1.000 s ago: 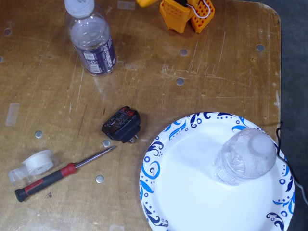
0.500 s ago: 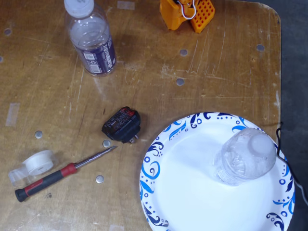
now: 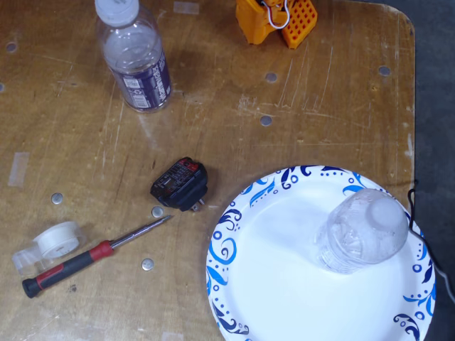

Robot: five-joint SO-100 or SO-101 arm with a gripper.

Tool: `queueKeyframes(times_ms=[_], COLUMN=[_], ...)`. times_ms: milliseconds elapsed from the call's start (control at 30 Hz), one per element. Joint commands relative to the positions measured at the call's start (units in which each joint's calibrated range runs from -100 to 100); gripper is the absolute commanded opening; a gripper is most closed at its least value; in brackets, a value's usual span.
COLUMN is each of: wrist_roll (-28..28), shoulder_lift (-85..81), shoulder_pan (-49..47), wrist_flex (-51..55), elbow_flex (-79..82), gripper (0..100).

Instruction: Move the bottles to the plate

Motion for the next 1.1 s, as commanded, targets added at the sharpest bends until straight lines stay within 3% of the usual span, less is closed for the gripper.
queueKeyframes(times_ms=[0,300,733,1067], wrist_roll=[-0.1,-0.2,-1.8,-2.2], shoulder_lift=[-0.3,-0.3,-0.4,-0.3], shoulder_pan=[0.3,0.3,-0.7,-1.7], wrist_flex=[-4.3,-14.5,-15.6,-29.5], elbow_flex=[1.1,10.6,15.9,24.2], gripper=[27,33,34,35])
